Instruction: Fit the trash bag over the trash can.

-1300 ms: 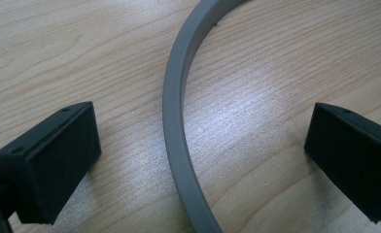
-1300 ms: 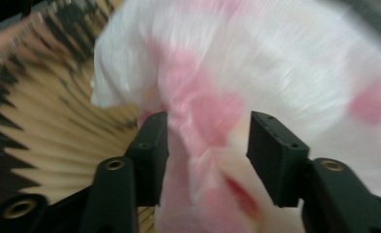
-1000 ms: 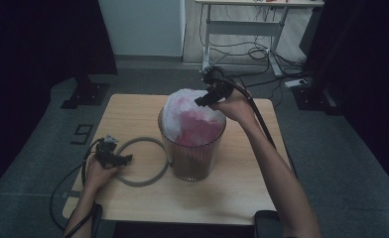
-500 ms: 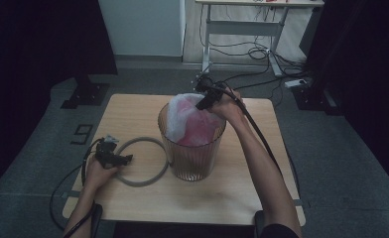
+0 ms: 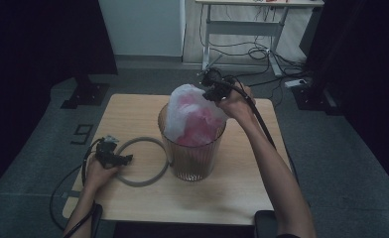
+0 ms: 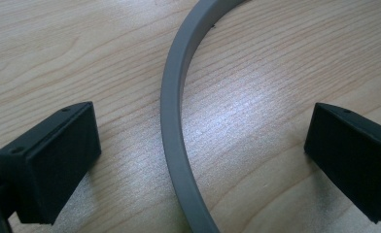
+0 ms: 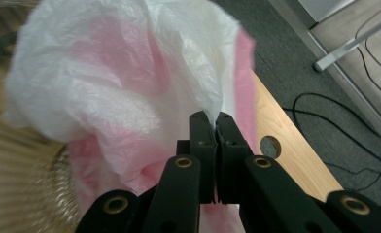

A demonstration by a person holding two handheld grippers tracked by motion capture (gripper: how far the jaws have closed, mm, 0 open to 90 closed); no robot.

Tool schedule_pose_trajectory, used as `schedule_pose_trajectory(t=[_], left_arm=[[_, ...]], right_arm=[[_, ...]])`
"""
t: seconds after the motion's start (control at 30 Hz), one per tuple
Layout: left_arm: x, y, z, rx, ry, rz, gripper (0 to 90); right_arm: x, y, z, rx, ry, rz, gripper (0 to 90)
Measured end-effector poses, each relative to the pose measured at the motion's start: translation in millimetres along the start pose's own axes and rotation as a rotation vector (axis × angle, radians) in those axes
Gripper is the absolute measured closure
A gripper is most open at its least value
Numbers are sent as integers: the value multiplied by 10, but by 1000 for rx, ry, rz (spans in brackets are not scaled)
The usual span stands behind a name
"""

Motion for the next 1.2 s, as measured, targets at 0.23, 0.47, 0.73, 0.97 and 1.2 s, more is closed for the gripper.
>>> schedule_pose_trajectory(t=[0.23, 0.47, 0.73, 0.97, 1.2], left_arm=[[0, 0, 8, 0, 0, 0, 0], [0, -1, 8, 0, 0, 0, 0], [0, -1, 8, 0, 0, 1, 0], [0, 0, 8, 0, 0, 0, 0], [1, -1, 8, -1, -1, 0, 0]], right_arm=[[-72, 32, -349, 81, 55, -4, 842], [-258, -344, -355, 137, 7, -50, 689], [-45, 45, -233, 107, -8, 59, 502], [29, -165, -85, -1, 44, 16, 439], [-50, -506, 123, 33, -44, -39, 650]])
Point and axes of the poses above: each handheld gripper's, and its own axes: y roughly backward along the jaws, x roughly out of its top, z roughly to its right, the point moved 9 cm from there along -y, roughly forward along the jaws, and after that the axes turned 8 degrees about -z, right-handed, at the moved point
